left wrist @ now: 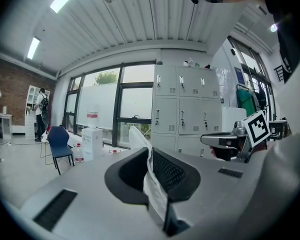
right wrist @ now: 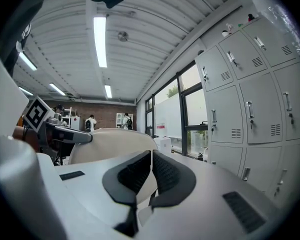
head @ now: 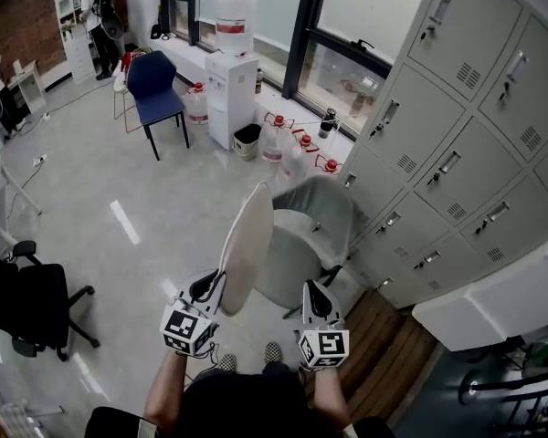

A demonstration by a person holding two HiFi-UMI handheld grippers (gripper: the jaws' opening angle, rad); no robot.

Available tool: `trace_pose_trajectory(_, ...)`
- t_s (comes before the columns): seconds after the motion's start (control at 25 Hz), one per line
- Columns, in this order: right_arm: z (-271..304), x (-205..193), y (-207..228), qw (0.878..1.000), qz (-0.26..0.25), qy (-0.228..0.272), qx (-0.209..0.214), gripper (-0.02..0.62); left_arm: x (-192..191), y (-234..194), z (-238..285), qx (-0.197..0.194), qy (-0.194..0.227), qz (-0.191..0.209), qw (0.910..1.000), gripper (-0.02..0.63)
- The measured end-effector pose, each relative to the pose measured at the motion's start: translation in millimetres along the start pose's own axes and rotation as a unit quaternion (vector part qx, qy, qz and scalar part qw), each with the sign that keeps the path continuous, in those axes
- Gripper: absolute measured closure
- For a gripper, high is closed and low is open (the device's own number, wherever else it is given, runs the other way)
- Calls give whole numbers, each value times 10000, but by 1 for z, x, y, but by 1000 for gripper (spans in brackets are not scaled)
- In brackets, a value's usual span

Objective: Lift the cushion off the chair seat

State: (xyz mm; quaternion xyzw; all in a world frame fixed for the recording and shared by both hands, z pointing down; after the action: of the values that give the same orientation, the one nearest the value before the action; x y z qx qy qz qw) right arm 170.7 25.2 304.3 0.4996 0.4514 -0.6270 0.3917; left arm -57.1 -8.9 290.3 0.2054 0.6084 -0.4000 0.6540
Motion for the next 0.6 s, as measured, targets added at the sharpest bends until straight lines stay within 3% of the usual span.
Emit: trace_pose_trajectory(0.6,-16,-1,1,10000,13,26,-6,563,1,21,-3,-196,59,109,9997,568)
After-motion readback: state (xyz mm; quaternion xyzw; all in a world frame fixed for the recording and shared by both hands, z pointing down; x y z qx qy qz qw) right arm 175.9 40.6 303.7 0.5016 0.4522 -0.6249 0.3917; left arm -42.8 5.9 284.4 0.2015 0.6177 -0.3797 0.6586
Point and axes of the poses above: the fingertips, and each gripper's own axes: z forward along the fingers, y to its right, x out of its top, the point moved 4 cm from there along -z, backward along the fingers, and after that the axes turned 11 degrees about -z, right-handed, at the moved point
